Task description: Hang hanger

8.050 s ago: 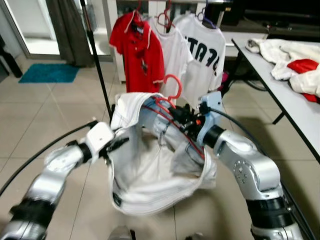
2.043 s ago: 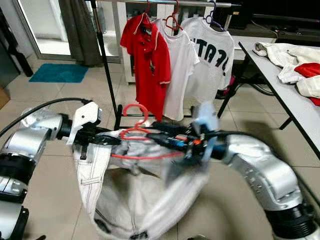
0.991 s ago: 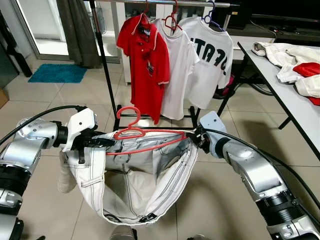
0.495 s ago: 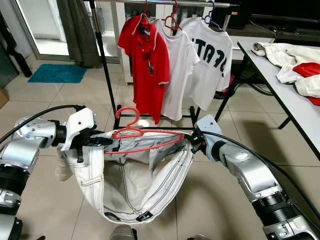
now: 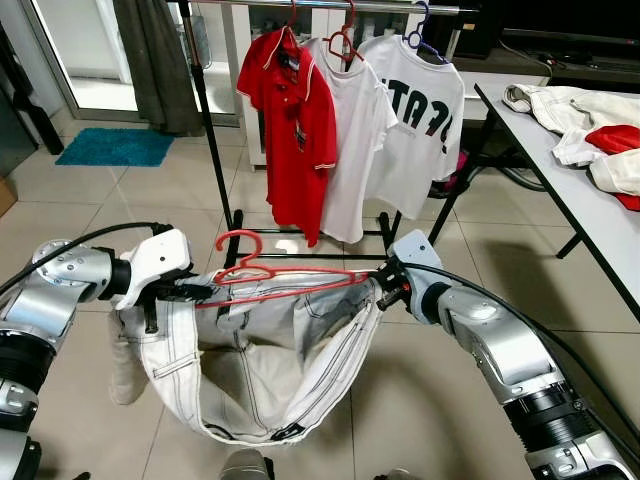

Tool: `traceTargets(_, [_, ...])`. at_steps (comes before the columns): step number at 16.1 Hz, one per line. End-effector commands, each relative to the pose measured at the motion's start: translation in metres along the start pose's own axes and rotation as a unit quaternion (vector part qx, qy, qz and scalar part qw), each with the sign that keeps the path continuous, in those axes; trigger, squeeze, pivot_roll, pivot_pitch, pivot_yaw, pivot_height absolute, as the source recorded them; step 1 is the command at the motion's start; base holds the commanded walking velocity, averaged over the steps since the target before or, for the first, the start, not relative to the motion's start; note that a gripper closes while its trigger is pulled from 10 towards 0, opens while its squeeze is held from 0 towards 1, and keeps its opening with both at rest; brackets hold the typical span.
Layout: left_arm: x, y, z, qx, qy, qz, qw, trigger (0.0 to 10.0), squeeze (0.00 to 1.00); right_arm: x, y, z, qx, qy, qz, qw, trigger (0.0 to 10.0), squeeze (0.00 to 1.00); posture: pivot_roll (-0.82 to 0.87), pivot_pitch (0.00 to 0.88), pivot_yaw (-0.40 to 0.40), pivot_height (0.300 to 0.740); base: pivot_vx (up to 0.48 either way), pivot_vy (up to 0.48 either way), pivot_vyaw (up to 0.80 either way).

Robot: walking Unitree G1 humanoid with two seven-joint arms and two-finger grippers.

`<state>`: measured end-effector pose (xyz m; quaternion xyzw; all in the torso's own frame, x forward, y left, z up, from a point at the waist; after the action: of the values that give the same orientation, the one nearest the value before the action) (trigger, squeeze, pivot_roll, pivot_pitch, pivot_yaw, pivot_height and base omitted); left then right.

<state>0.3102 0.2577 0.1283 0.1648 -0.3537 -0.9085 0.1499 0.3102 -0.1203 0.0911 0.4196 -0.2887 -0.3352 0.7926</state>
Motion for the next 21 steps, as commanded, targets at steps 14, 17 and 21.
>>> traceTargets(14, [0.006, -0.036, -0.019, -0.159, 0.032, -0.025, 0.986, 0.0, 0.0, 0.009, 0.044, 0.016, 0.113, 0.02, -0.148, 0.982, 0.0, 0.0, 0.03, 0.0, -0.019, 0.705, 0.0, 0.0, 0.0])
traceTargets(17, [-0.006, -0.028, -0.032, -0.129, 0.112, 0.012, 0.985, 0.0, 0.0, 0.007, 0.047, 0.02, 0.115, 0.033, -0.162, 0.98, 0.0, 0.0, 0.03, 0.0, -0.024, 0.705, 0.0, 0.0, 0.0])
traceTargets(21, [-0.031, 0.009, -0.039, 0.052, 0.188, 0.184, 0.963, 0.0, 0.0, 0.001, 0.047, 0.031, 0.105, 0.048, -0.167, 0.979, 0.0, 0.0, 0.02, 0.0, -0.017, 0.705, 0.0, 0.0, 0.0])
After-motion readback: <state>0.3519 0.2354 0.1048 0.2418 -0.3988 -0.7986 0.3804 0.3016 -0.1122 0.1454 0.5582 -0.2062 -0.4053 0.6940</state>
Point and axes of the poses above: a point about 5 cm out from each wrist's last joint towards the gripper, its own z axis pointing back from the gripper into the wrist, its own y axis along the axis of the wrist's last joint, x = y × z, the point moved 1 cm from there along -z, pointing out of the wrist towards the gripper, and after that the axes turned 5 degrees about z, right-handed, at the moved point
